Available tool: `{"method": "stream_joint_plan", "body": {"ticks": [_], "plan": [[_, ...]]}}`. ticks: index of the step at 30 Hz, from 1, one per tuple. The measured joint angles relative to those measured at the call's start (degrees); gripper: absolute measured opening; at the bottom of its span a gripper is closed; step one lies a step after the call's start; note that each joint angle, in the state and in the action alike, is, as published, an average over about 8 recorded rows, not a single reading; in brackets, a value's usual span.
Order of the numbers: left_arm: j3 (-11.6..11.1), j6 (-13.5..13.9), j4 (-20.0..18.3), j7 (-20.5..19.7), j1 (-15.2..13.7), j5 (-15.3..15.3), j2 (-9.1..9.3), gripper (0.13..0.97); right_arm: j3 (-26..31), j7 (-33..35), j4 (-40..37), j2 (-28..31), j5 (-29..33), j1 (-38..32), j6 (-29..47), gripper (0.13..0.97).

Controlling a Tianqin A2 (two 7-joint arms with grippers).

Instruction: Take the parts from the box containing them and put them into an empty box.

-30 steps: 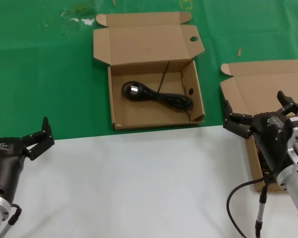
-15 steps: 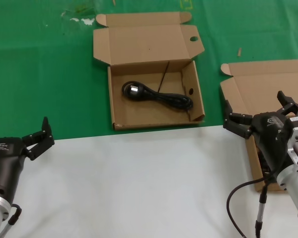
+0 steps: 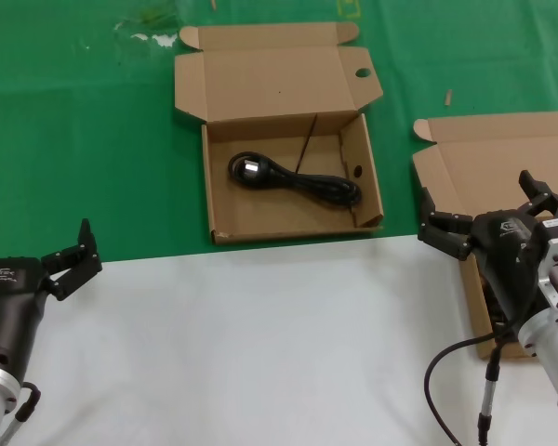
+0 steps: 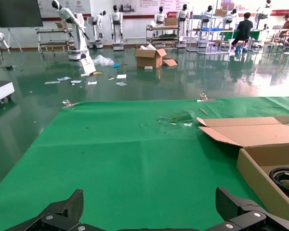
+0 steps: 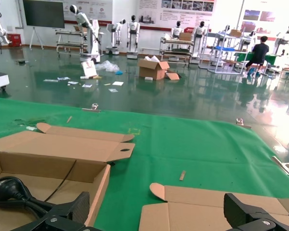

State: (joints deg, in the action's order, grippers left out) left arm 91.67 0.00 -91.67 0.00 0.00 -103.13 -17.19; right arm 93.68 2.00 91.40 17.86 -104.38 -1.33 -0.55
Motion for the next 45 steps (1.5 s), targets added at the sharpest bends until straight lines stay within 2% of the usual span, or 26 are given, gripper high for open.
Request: {"method": "stream_joint_plan", "body": {"ticks": [45], "plan": [[0.0, 0.0, 0.0, 0.0, 0.0, 0.0, 0.0, 0.966, 0.0, 0.0, 0.0, 0.0, 0.0, 0.0, 0.0, 0.966]]}}
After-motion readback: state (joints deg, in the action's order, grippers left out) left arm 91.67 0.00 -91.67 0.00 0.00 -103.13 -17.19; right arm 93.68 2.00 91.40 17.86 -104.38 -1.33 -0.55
